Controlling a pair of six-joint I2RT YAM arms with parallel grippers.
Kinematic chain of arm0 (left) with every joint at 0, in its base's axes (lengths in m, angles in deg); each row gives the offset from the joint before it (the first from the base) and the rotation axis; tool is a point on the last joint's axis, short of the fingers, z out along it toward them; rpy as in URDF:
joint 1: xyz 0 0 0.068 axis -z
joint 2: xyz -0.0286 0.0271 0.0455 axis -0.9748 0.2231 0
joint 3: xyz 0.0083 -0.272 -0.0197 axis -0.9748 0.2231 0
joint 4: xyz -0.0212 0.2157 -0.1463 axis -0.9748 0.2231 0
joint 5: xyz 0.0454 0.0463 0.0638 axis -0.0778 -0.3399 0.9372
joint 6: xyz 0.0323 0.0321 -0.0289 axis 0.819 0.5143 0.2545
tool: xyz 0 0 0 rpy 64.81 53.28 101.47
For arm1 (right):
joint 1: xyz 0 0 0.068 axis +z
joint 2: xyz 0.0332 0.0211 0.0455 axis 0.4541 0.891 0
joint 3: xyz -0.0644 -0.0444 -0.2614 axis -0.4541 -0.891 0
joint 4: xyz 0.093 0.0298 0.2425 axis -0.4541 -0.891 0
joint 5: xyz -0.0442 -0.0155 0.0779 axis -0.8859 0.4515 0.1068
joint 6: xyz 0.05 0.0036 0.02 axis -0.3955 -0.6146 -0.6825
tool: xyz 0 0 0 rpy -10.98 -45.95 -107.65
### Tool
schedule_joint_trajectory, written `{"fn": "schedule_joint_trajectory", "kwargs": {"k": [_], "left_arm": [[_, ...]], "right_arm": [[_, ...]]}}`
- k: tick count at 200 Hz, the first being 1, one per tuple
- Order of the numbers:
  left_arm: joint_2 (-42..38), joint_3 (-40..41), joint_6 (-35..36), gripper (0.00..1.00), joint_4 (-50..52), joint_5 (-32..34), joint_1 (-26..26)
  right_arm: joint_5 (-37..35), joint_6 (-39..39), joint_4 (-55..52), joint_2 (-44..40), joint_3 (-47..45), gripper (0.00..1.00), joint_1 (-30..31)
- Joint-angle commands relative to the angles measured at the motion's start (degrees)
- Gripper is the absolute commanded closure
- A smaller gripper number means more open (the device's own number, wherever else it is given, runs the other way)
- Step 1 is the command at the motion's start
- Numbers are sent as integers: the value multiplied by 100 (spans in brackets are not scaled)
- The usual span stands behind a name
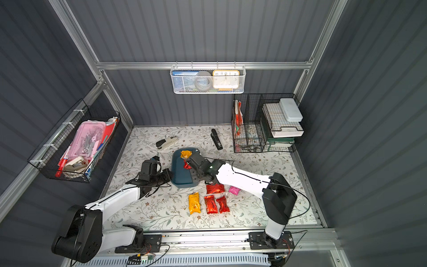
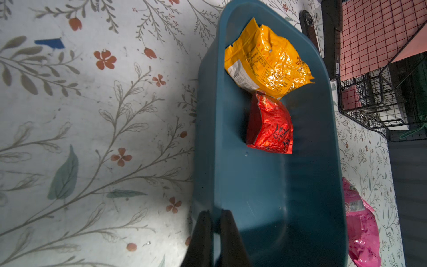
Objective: Take the tea bags out of the storage box
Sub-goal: Pick up the tea bag from the storage box.
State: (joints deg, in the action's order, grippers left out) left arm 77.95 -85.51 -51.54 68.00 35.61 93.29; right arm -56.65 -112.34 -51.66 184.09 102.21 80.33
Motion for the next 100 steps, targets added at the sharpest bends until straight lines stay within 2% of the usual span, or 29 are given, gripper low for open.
{"fn": "schedule_joint_trajectory", "kwargs": {"k": [1,41,100], "left_arm": [[-122,-84,190,100,-13,-160,-10],[-128,-70,372,100,203,-257,-10],[-132,-89,441,100,310,-255,-10]], "right_arm": [[191,542,12,568,527,43,-121],[424,1294,-398,1584,1625,40,-378],[795,2433,-851,2287,2243,38,-636]]}}
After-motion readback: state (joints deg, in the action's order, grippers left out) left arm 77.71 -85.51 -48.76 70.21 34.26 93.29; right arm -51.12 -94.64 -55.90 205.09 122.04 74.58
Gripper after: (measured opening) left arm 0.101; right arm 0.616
